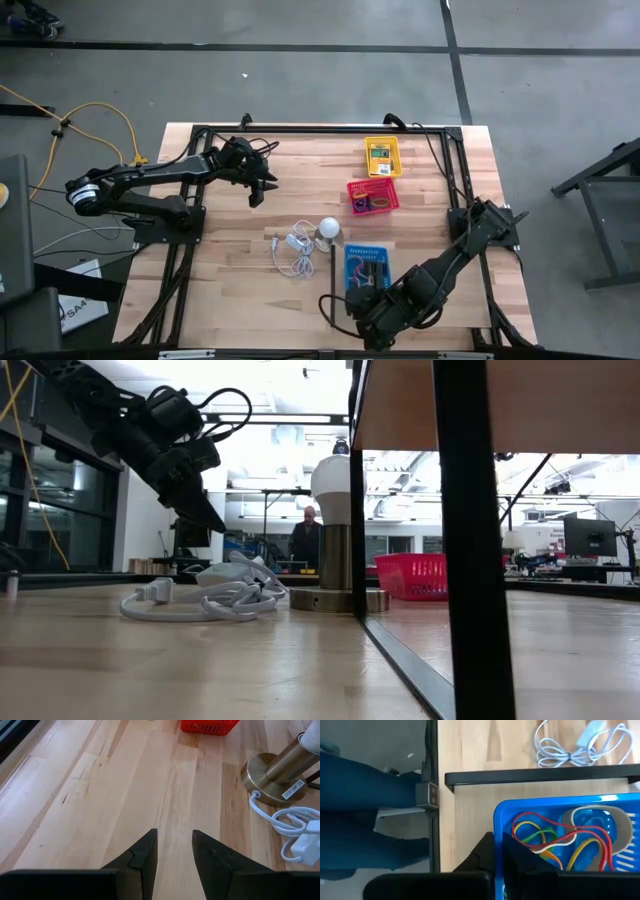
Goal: Pick & Place Office Desk Supplies
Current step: Put the blue bin with the rubber bands on the shelf
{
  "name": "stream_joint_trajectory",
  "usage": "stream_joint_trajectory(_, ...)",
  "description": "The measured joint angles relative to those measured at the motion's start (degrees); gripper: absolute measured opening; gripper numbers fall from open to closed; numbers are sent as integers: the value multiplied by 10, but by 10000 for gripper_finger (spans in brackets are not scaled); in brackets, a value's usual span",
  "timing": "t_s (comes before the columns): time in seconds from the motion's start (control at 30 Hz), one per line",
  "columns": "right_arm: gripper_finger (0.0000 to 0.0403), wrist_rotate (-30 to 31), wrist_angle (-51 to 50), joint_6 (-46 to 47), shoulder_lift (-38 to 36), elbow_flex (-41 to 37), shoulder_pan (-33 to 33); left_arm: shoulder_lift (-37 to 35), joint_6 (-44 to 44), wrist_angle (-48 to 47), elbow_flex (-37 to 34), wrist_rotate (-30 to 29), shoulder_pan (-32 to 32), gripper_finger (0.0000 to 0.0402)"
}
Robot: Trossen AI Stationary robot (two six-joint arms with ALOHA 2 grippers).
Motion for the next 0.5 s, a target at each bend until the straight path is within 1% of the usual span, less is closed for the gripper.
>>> stream_joint_trajectory(0.5, 3, -48, 36, 21, 1, -1, -2, 0, 0, 0, 0, 0, 0, 118)
